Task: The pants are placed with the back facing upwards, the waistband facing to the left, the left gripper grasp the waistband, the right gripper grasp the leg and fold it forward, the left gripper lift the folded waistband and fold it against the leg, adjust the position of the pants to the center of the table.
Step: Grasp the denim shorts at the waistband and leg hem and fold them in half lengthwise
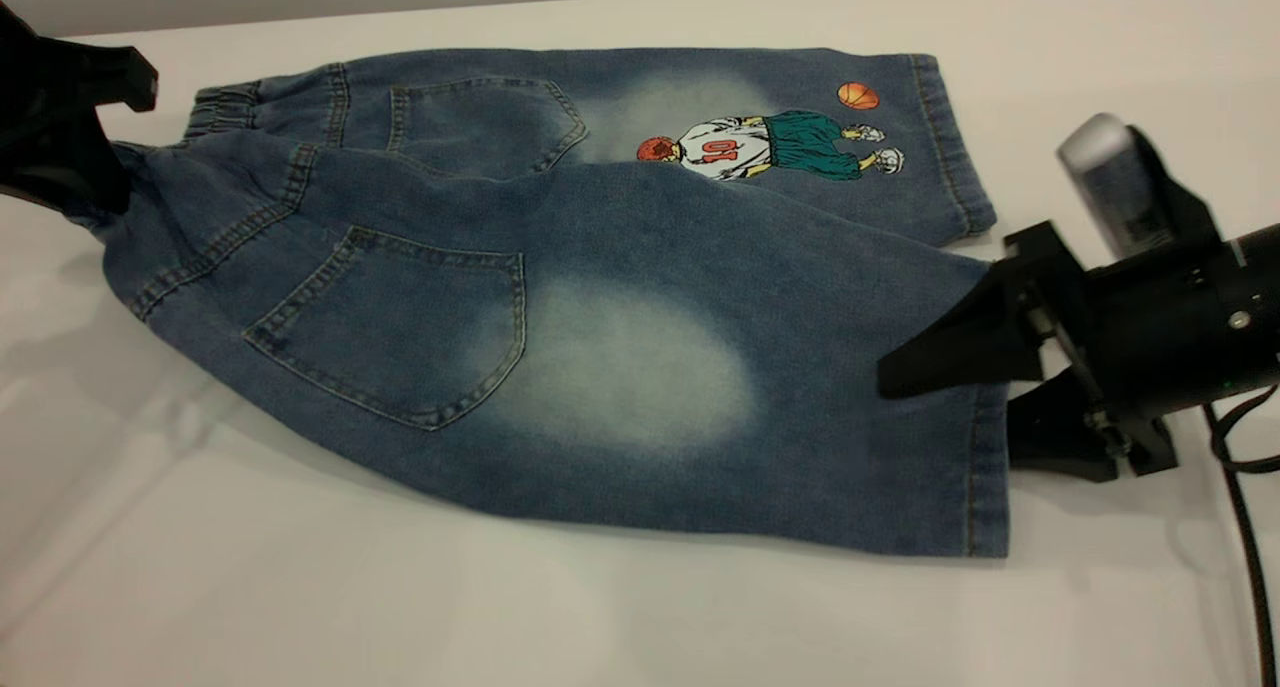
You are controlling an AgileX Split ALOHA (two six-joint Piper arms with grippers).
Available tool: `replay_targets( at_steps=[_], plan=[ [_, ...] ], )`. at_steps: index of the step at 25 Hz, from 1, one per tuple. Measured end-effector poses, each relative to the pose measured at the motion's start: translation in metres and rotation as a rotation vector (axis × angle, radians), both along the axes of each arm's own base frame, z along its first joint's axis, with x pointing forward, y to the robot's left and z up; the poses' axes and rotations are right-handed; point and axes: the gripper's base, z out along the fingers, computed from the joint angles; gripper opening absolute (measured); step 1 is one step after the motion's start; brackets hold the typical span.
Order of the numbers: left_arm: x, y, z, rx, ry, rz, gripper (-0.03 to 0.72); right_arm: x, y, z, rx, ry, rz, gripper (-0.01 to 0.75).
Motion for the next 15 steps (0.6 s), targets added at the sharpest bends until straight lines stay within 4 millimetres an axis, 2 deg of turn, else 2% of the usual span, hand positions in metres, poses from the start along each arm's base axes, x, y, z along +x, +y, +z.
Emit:
replay_targets(
  at_steps=[3, 5, 11, 15],
  plan=[
    [0.0000, 0.0000, 0.0000, 0.000, 0.000, 0.000, 0.162, -0.0028, 0.0040, -0.0006, 0.000, 0.000, 0.034, 0.412],
    [0.0000, 0.0000, 0.0000, 0.000, 0.000, 0.000, 0.162, -0.0029, 0.0032, -0.0017, -0.015, 0.003, 0.034, 0.353],
    [0.0000, 0.0000, 0.0000, -0.001, 0.000, 0.001, 0.162, -0.0060, 0.0004, -0.0053, -0.074, 0.010, 0.073, 0.044],
    [0.0000, -0.0004, 0.0000, -0.011, 0.000, 0.012, 0.162, -0.0023, 0.0014, -0.0007, -0.056, -0.008, 0.070, 0.011]
  ],
)
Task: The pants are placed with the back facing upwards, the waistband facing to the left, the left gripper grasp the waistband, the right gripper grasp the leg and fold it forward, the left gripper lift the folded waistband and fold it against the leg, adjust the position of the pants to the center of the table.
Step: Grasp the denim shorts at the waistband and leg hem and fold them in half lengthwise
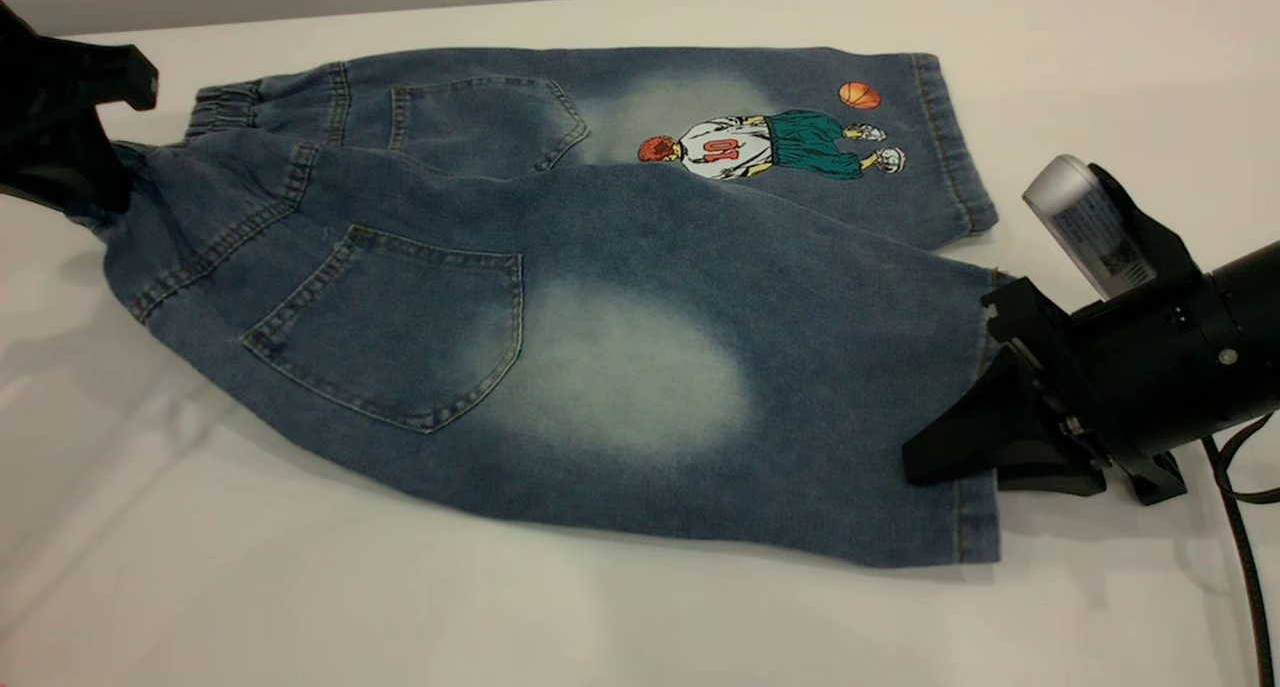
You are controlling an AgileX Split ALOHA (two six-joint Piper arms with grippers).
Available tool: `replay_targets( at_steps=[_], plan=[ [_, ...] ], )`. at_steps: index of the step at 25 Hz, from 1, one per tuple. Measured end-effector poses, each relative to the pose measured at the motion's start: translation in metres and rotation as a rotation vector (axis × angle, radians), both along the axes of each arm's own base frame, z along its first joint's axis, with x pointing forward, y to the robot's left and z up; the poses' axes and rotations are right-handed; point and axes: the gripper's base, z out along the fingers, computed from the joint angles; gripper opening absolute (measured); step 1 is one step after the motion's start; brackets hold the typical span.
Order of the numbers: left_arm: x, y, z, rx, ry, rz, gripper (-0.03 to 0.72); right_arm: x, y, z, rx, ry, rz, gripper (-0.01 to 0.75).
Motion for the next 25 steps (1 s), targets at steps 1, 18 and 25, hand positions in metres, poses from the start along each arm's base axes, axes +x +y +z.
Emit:
replay_targets(
  at_steps=[1, 18, 25],
  plan=[
    [0.000, 0.000, 0.000, -0.007, -0.001, 0.008, 0.162, 0.002, 0.000, 0.002, -0.003, -0.010, 0.001, 0.011],
    [0.023, -0.001, 0.022, -0.012, -0.067, 0.004, 0.162, 0.058, 0.010, 0.079, 0.120, -0.373, 0.078, 0.011],
    [0.036, -0.002, 0.037, -0.026, -0.109, 0.014, 0.162, 0.086, 0.011, 0.095, 0.117, -0.412, 0.101, 0.011]
  ],
)
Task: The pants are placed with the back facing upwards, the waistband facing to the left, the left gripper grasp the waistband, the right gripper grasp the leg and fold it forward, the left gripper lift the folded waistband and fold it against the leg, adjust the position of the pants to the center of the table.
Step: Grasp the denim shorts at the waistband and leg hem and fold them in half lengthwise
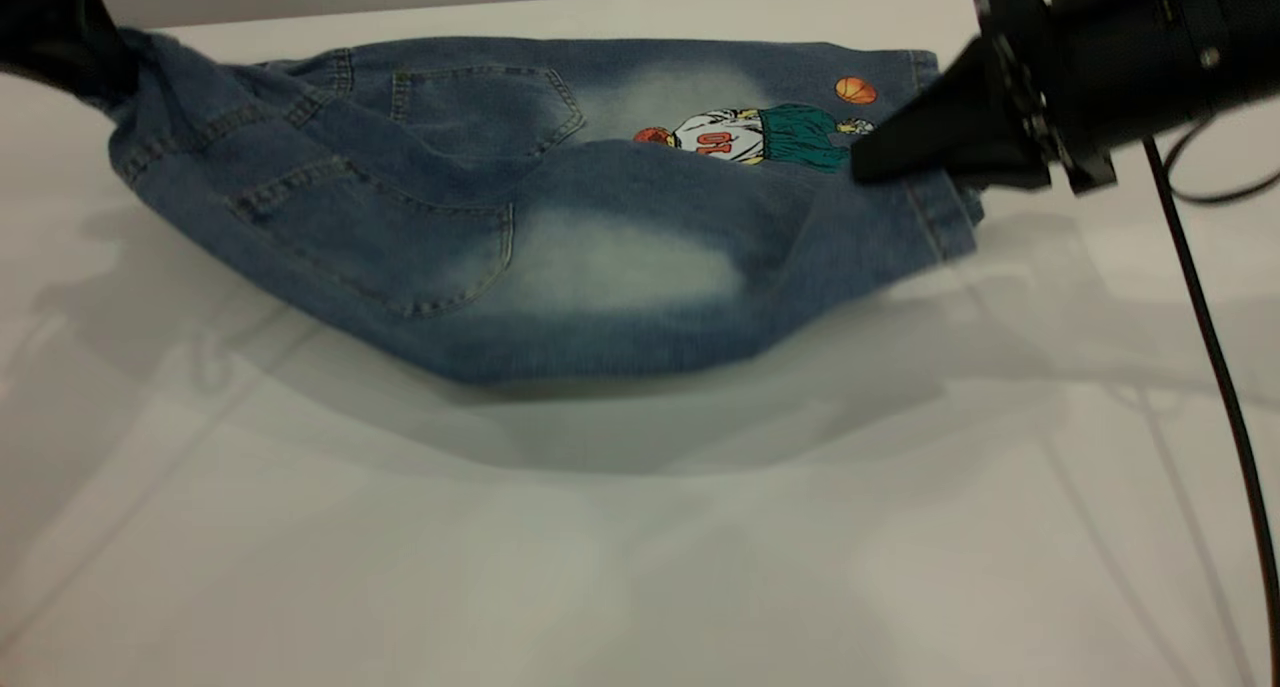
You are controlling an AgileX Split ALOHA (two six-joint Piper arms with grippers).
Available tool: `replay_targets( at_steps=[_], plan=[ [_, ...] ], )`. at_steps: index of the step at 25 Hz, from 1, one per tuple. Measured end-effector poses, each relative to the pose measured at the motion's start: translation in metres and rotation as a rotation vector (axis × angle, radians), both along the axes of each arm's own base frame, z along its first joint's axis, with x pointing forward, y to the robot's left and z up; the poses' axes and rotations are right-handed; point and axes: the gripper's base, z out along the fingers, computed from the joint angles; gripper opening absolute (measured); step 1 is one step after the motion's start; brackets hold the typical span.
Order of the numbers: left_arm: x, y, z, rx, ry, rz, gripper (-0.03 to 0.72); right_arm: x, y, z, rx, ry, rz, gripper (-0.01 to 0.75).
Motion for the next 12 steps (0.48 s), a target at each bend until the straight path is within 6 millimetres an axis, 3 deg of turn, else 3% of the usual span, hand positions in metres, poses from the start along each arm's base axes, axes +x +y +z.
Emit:
replay_targets(
  at_steps=[8, 12],
  plan=[
    [0.018, -0.002, 0.022, -0.037, -0.030, 0.019, 0.162, 0.042, -0.004, 0.023, -0.093, -0.016, -0.053, 0.011],
    [0.031, -0.004, 0.024, -0.043, 0.013, 0.011, 0.162, 0.058, -0.007, 0.033, -0.163, -0.023, -0.081, 0.011]
  ],
)
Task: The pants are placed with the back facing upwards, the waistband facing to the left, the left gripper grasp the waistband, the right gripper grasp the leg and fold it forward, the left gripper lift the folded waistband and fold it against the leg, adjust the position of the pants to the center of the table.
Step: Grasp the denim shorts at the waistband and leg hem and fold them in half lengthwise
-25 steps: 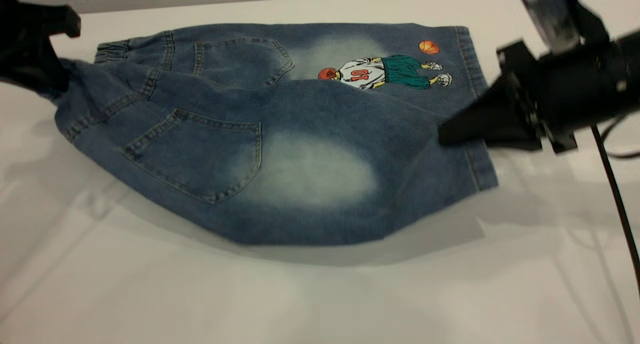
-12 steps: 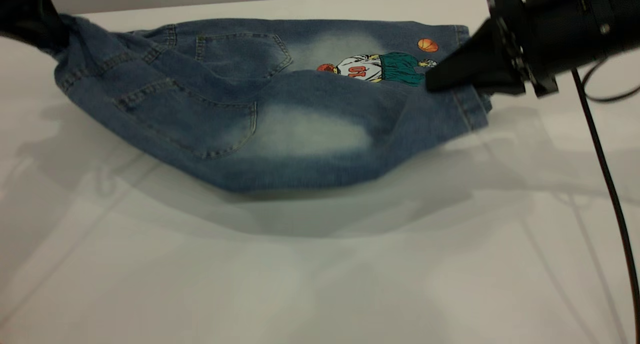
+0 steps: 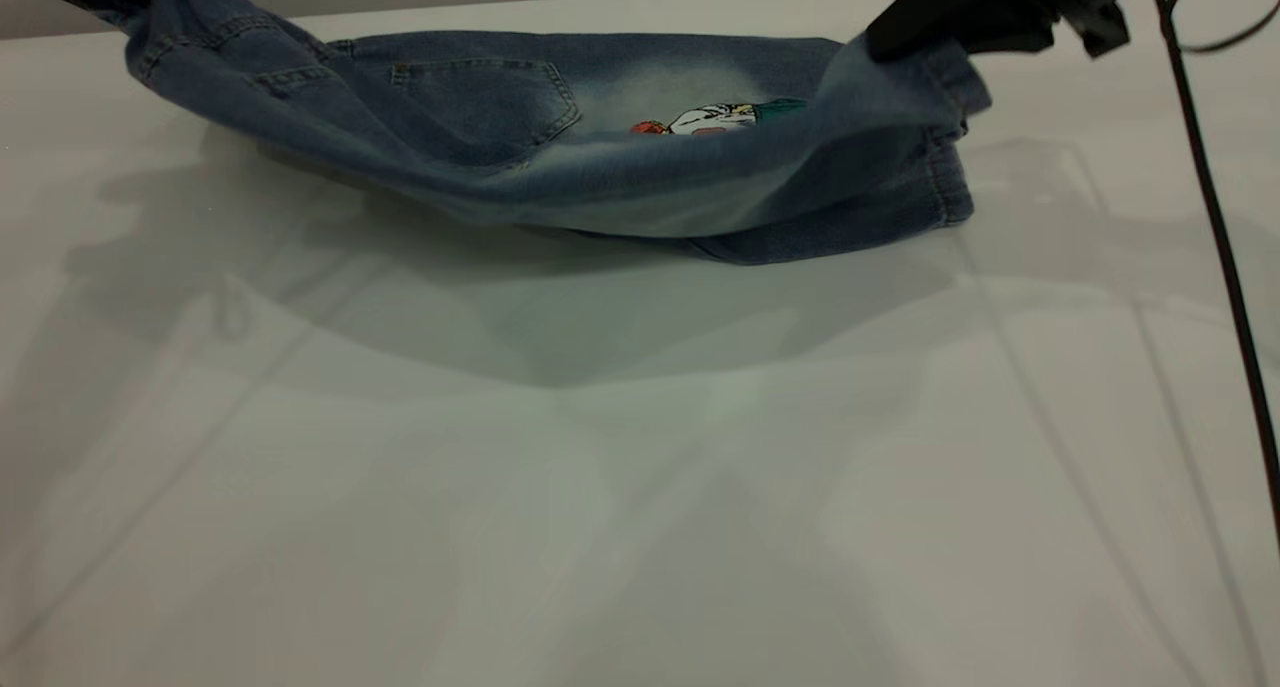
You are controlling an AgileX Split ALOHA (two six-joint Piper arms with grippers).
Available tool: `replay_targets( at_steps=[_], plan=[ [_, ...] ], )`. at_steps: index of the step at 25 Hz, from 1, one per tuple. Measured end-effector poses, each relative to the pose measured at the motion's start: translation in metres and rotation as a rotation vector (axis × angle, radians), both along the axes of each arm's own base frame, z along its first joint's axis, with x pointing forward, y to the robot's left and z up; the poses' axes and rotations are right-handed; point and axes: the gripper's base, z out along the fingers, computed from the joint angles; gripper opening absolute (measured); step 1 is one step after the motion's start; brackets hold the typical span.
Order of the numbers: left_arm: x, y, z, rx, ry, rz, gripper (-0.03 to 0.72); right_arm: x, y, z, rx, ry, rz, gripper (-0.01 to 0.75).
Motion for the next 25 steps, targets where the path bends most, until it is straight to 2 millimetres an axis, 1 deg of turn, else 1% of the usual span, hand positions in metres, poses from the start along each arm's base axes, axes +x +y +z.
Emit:
replay_targets(
  at_steps=[4, 8, 15, 19, 22, 25],
  plan=[
    [0.018, -0.001, -0.005, -0.005, 0.058, -0.011, 0.162, 0.012, -0.004, 0.007, -0.072, -0.023, -0.022, 0.011],
    [0.037, -0.002, -0.010, -0.005, 0.107, -0.023, 0.162, 0.020, -0.008, 0.008, -0.130, -0.063, -0.023, 0.011],
    [0.072, -0.004, -0.018, -0.009, 0.134, -0.036, 0.162, 0.039, -0.007, -0.009, -0.138, -0.061, -0.027, 0.011],
    [0.092, -0.004, -0.022, -0.008, 0.096, -0.039, 0.162, 0.052, -0.008, -0.011, -0.160, -0.096, -0.039, 0.011],
    [0.104, -0.005, -0.030, -0.008, 0.084, -0.038, 0.162, 0.060, -0.009, -0.014, -0.173, -0.096, -0.052, 0.011],
    [0.112, -0.005, -0.042, -0.009, 0.087, -0.038, 0.162, 0.062, -0.012, -0.020, -0.200, -0.084, -0.076, 0.011]
  ],
)
